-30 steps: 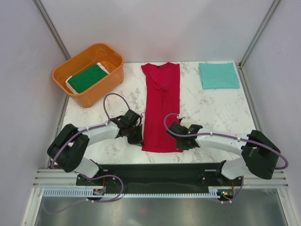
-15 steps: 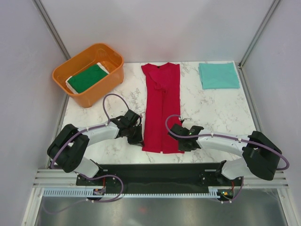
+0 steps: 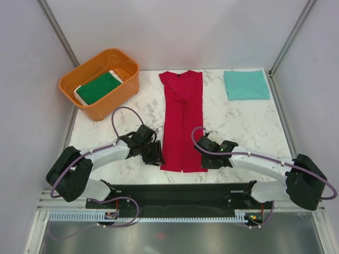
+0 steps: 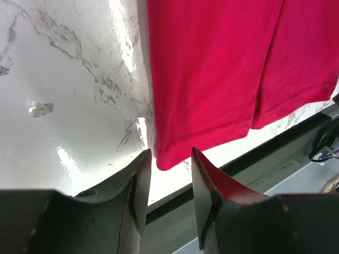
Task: Fold and stack the t-shirts
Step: Fold the tshirt
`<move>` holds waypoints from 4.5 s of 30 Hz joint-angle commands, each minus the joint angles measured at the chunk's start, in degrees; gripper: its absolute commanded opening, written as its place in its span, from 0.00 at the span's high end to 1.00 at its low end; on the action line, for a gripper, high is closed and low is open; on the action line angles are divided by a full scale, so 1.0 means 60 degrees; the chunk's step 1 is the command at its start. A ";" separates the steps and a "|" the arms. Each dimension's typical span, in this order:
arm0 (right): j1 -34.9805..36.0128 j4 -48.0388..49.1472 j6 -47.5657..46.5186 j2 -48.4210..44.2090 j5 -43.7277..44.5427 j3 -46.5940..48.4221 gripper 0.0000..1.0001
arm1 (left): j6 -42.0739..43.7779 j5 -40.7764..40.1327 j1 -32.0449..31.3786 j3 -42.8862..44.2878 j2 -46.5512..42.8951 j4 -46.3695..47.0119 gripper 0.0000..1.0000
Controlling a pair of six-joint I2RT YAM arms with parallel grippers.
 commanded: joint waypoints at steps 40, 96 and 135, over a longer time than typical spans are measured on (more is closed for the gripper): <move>-0.2555 0.2573 -0.0819 -0.1713 -0.3748 -0.3085 1.00 | -0.0710 0.1236 -0.0024 -0.1206 0.0146 0.1178 0.96; -0.2599 0.1154 -0.0233 -0.4057 -0.4085 -0.2969 1.00 | -0.1735 0.1822 -0.0434 -0.1939 -0.1509 0.1354 0.98; -0.4223 0.1036 -0.4436 0.3862 -0.2122 0.5156 1.00 | -0.0477 0.2950 0.2450 0.4196 0.3320 0.1018 0.98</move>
